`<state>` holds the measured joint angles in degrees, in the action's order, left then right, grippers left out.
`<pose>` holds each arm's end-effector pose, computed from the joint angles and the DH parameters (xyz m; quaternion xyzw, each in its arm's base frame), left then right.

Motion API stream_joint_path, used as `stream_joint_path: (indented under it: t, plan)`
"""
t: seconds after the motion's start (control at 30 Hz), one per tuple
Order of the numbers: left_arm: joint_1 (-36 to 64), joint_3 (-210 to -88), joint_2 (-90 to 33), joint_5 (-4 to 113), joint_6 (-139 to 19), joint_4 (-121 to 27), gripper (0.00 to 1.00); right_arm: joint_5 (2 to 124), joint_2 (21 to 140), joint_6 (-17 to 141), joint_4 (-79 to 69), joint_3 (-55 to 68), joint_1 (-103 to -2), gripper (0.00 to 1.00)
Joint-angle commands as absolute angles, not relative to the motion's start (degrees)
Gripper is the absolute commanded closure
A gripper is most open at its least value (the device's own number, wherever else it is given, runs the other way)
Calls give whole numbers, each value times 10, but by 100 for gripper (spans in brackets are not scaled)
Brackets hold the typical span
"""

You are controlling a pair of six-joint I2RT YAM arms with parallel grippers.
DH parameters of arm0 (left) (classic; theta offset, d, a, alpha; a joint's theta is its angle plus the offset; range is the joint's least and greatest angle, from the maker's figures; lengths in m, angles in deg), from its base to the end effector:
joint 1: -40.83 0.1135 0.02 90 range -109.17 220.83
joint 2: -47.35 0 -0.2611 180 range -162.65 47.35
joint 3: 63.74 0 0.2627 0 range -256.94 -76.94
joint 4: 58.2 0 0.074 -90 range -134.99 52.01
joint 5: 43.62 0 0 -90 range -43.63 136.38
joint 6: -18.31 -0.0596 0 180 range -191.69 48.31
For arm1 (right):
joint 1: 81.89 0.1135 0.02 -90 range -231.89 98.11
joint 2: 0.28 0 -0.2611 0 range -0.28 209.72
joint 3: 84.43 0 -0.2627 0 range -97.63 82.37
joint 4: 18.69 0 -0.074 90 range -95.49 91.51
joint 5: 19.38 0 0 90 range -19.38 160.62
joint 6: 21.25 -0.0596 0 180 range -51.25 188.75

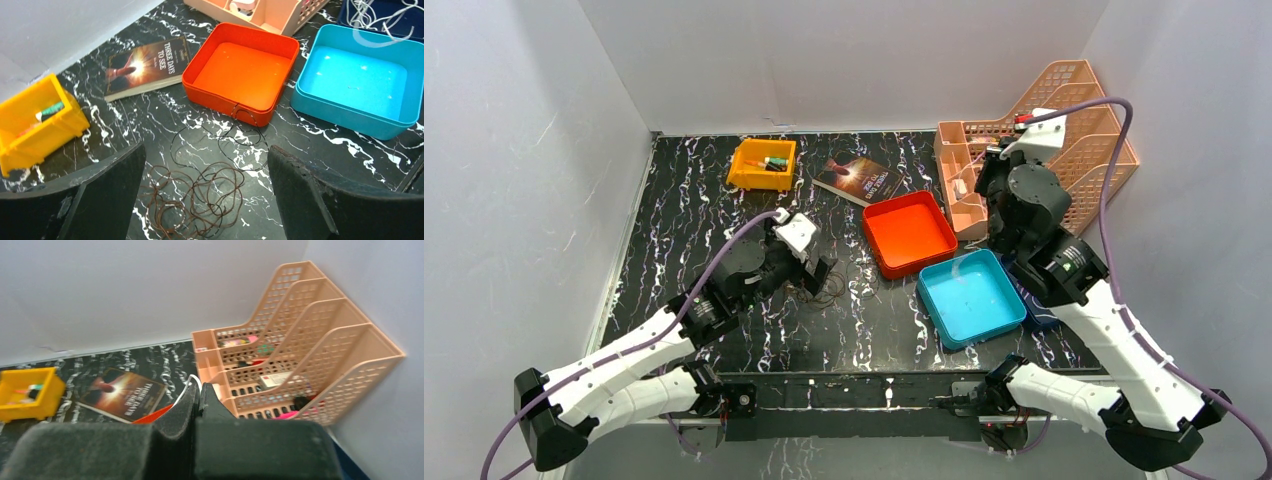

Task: Untangle the cables
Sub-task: Place the cable in the bin.

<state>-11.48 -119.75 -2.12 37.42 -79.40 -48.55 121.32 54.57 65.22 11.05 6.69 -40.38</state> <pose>0.1565 -0.1874 0.3347 0.3155 0.6536 -0.2077 0.6558 0.1795 0.0972 0.4824 0.0968 0.6833 -0.0153 0.7235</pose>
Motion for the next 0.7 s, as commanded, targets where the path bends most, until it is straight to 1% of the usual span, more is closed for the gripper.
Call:
stream_joint_path:
  t: [0.0,0.1,0.17,0.23,0.33,0.43,0.57,0.67]
  plan:
    - [-118,-1226,-13,300,-712,-451,7,1323,541,711,54,43,-406,100]
    - [-118,-1275,-48,283,-677,-381,3,1370,524,765,-27,75,-408,100]
    - [-117,-1302,-73,283,-656,-346,2,1381,511,798,-83,98,-411,100]
    - [-118,-1316,-91,295,-649,-331,2,1381,515,808,-92,95,-414,100]
    - [-117,-1325,-107,313,-645,-329,2,1364,552,807,-55,64,-423,100]
    - [-117,-1333,-117,317,-643,-330,2,1326,592,767,20,27,-459,100]
    - [-117,-1341,-124,315,-637,-330,2,1271,599,724,43,10,-532,100]
    - [-117,-1341,-123,314,-634,-330,2,1263,599,721,55,-3,-570,100]
